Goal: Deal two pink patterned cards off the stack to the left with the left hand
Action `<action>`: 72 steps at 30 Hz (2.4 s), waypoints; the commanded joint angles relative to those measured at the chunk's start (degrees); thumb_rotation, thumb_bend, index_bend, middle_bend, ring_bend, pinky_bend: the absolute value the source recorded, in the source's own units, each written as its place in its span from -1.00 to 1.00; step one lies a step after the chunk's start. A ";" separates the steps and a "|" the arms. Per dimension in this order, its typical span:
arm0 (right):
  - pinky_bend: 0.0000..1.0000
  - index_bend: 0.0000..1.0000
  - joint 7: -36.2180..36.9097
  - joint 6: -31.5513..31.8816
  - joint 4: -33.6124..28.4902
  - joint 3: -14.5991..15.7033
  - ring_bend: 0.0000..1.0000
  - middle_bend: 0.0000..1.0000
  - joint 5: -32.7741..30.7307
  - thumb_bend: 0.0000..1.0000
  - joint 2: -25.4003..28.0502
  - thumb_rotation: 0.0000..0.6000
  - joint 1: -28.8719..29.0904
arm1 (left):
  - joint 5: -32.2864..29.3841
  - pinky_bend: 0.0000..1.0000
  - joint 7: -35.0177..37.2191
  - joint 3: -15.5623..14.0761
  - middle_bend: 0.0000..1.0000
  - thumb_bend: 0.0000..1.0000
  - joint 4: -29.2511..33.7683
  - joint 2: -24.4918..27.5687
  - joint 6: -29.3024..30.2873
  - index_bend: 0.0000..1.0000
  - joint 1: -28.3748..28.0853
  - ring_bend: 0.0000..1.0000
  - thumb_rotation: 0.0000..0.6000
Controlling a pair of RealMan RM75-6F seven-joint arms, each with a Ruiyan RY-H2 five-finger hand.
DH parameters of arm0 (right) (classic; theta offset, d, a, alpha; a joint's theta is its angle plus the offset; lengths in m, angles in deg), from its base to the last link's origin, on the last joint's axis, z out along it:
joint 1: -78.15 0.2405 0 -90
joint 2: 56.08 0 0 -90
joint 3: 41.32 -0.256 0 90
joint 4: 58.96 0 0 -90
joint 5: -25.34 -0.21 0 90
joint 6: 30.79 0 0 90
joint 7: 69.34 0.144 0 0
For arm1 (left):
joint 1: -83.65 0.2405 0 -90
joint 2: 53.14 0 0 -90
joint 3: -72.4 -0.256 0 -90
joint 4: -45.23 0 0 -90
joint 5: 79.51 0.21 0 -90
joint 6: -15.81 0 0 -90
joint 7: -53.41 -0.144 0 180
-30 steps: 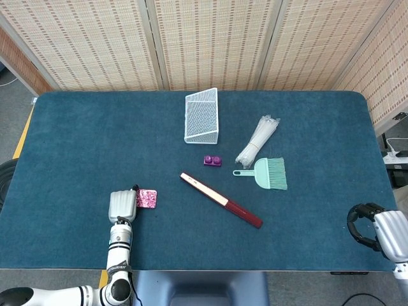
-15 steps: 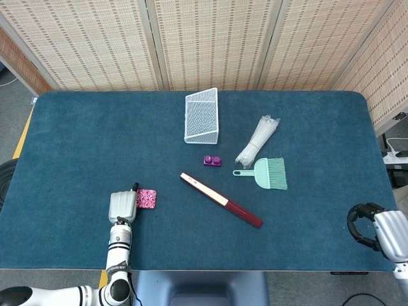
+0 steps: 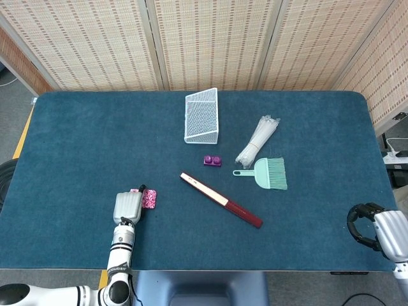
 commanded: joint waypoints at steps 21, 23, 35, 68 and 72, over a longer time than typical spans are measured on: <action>0.60 0.33 -0.12 -0.02 -0.02 0.02 0.04 0.16 0.02 -0.26 -0.06 1.00 0.01 | -0.67 1.00 1.15 -0.29 1.00 -0.33 -2.18 -0.27 0.90 -0.40 -0.95 1.00 1.00; 0.60 0.33 -0.08 0.00 0.00 0.02 0.04 0.16 0.04 -0.26 -0.06 1.00 0.01 | -0.68 1.00 1.32 -0.33 1.00 -0.33 -2.16 -0.24 0.93 -0.40 -0.94 1.00 1.00; 0.60 0.33 -0.08 -0.08 0.09 -0.03 0.04 0.16 0.00 -0.26 -0.11 1.00 0.09 | 1.57 1.00 3.15 -1.38 1.00 -0.32 0.13 1.10 1.76 -0.33 -0.30 1.00 1.00; 0.60 0.33 -0.76 -0.34 -0.40 -0.14 0.04 0.16 -0.48 -0.26 -0.21 1.00 0.06 | 7.22 1.00 16.58 -6.48 1.00 -0.32 -9.34 11.58 -3.58 -0.41 7.36 1.00 1.00; 0.60 0.33 -0.42 -0.01 -0.28 -0.18 0.04 0.16 -0.43 -0.26 -0.16 1.00 -0.06 | 6.56 1.00 16.08 -6.18 1.00 -0.33 -10.55 10.84 -4.47 -0.45 7.35 1.00 1.00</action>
